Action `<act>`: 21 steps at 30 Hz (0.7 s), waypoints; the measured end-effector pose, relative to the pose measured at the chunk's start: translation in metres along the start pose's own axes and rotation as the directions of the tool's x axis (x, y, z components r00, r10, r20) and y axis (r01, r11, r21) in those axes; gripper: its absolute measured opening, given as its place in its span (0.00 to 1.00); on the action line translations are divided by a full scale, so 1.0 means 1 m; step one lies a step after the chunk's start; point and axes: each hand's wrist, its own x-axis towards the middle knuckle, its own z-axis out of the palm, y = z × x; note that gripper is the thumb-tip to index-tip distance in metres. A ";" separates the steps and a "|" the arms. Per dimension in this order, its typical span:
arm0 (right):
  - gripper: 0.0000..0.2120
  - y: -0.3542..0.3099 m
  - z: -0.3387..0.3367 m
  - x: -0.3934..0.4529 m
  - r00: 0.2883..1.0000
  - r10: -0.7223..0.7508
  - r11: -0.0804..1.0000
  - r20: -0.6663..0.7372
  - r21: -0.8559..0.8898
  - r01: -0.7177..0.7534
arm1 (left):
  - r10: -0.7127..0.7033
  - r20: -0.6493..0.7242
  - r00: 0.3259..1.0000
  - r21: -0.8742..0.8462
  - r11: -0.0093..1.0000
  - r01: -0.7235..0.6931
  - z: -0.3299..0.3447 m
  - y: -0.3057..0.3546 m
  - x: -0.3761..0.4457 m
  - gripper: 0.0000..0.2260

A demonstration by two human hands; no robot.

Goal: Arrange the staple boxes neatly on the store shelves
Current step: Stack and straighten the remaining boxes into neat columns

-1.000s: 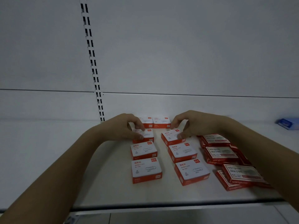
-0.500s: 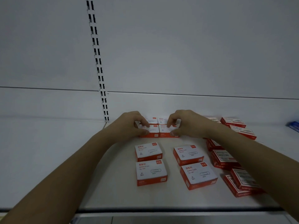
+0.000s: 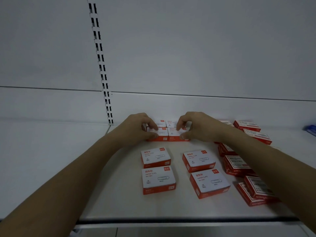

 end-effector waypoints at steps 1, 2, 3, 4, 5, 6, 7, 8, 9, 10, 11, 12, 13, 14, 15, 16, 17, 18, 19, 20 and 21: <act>0.13 0.000 0.001 -0.001 1.000 0.002 1.000 -0.003 0.003 -0.002 | -0.003 0.002 1.000 -0.004 1.000 0.003 0.000 0.000 0.000 0.09; 0.13 0.000 0.001 -0.002 1.000 0.002 1.000 -0.007 0.008 -0.002 | -0.007 0.004 1.000 -0.006 1.000 0.007 0.000 0.001 0.000 0.09; 0.13 -0.001 0.001 -0.003 1.000 0.000 1.000 -0.010 0.013 0.000 | -0.012 0.008 1.000 -0.003 1.000 0.012 0.000 0.002 -0.001 0.10; 0.13 -0.002 0.001 -0.005 1.000 0.001 1.000 -0.009 0.016 -0.001 | -0.016 0.010 1.000 0.003 1.000 0.016 -0.001 0.003 -0.002 0.10; 0.13 -0.004 0.001 -0.006 1.000 0.003 1.000 -0.003 0.016 -0.003 | -0.020 0.009 1.000 0.009 1.000 0.020 -0.001 0.004 -0.003 0.10; 0.14 -0.006 0.000 -0.008 1.000 0.008 1.000 0.007 0.013 -0.008 | -0.021 0.005 1.000 0.013 1.000 0.021 -0.003 0.006 -0.005 0.10; 0.16 -0.007 -0.002 -0.011 1.000 0.011 1.000 0.015 0.005 -0.011 | -0.021 0.000 1.000 0.014 1.000 0.021 -0.005 0.008 -0.007 0.11; 0.17 -0.009 -0.006 -0.015 1.000 0.012 1.000 0.013 -0.003 -0.012 | -0.018 -0.002 1.000 0.014 1.000 0.018 -0.009 0.010 -0.009 0.10; 0.17 -0.010 -0.010 -0.019 1.000 0.005 1.000 0.000 -0.005 -0.005 | -0.018 0.013 1.000 0.018 1.000 0.018 -0.014 0.014 -0.011 0.10; 0.16 -0.010 -0.016 -0.024 1.000 -0.004 1.000 -0.020 0.005 0.004 | -0.021 0.052 0.998 0.025 0.999 0.019 -0.018 0.019 -0.013 0.10; 0.14 -0.010 -0.023 -0.030 0.999 -0.015 1.000 -0.035 0.024 0.016 | -0.023 0.111 0.994 0.036 0.999 0.019 -0.023 0.024 -0.015 0.10; 0.11 -0.010 -0.030 -0.037 0.999 -0.021 0.999 -0.031 0.047 0.023 | -0.024 0.179 0.984 0.043 0.999 0.016 -0.026 0.029 -0.018 0.10; 0.10 -0.010 -0.036 -0.044 1.000 -0.024 0.997 0.000 0.067 0.024 | -0.022 0.243 0.970 0.046 0.999 0.011 -0.028 0.034 -0.021 0.10; 0.09 -0.010 -0.040 -0.050 0.998 -0.022 0.996 0.056 0.082 0.018 | -0.017 0.297 0.955 0.043 0.999 0.005 -0.029 0.038 -0.024 0.10; 0.09 -0.012 -0.043 -0.055 0.991 -0.019 0.996 0.133 0.088 0.007 | -0.010 0.338 0.941 0.038 0.999 -0.003 -0.029 0.040 -0.028 0.11; 0.09 -0.014 -0.044 -0.060 0.977 -0.017 0.996 0.211 0.088 -0.001 | 0.001 0.368 0.930 0.034 0.999 -0.015 -0.028 0.041 -0.031 0.11; 0.11 -0.016 -0.044 -0.063 0.960 -0.013 0.998 0.281 0.069 -0.007 | 0.011 0.388 0.922 0.035 0.999 -0.027 -0.026 0.041 -0.034 0.12; 0.12 -0.018 -0.044 -0.067 0.943 -0.008 0.999 0.332 0.045 -0.008 | 0.017 0.399 0.917 0.036 0.999 -0.034 -0.025 0.041 -0.036 0.12; 0.12 -0.019 -0.043 -0.069 0.930 -0.003 1.000 0.368 0.018 -0.004 | 0.016 0.401 0.916 0.035 0.999 -0.033 -0.024 0.041 -0.037 0.13; 0.11 -0.021 -0.042 -0.072 0.924 0.001 1.000 0.384 0.006 -0.004 | 0.014 0.398 0.917 0.033 0.999 -0.029 -0.023 0.042 -0.037 0.13; 0.10 -0.020 -0.042 -0.072 0.921 0.013 1.000 0.389 -0.009 -0.010 | 0.011 0.393 0.919 0.031 0.999 -0.026 -0.022 0.042 -0.037 0.13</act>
